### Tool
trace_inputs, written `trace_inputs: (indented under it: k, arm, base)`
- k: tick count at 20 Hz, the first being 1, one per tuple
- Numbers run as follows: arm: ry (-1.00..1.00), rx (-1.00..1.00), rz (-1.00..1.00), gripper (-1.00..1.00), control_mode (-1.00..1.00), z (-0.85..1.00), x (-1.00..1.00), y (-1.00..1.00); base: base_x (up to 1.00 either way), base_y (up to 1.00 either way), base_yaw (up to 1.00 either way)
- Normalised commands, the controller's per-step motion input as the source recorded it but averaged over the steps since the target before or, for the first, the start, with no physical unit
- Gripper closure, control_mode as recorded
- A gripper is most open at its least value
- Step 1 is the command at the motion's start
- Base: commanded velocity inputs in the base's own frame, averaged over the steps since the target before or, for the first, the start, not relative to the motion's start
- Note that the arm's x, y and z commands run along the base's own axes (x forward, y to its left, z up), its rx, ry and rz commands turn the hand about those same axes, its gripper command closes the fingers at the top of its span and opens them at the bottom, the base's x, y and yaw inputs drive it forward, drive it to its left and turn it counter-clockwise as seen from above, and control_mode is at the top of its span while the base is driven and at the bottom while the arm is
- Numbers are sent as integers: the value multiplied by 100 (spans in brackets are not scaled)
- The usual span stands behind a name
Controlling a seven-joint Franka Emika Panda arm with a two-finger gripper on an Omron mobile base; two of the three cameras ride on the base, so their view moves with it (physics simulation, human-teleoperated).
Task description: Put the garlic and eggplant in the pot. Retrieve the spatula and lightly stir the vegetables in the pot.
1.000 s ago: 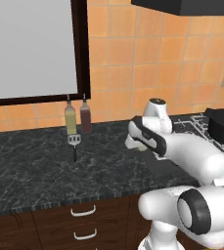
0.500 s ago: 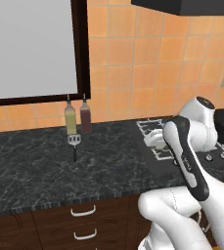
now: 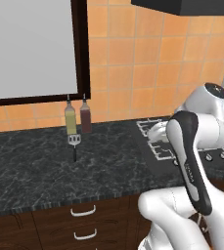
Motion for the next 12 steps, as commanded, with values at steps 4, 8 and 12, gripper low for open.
trace_inputs:
  k: [4, 8, 12]
  arm:
    - [20, -10, 0, 100, -100, 42, 0, 0]
    - [0, 0, 0, 100, -100, 0, 0, 0]
    - [0, 0, 0, 100, 100, -3, 0, -2]
  base:
    - [0, 0, 0]
    - [0, 0, 0]
    - [0, -16, 0]
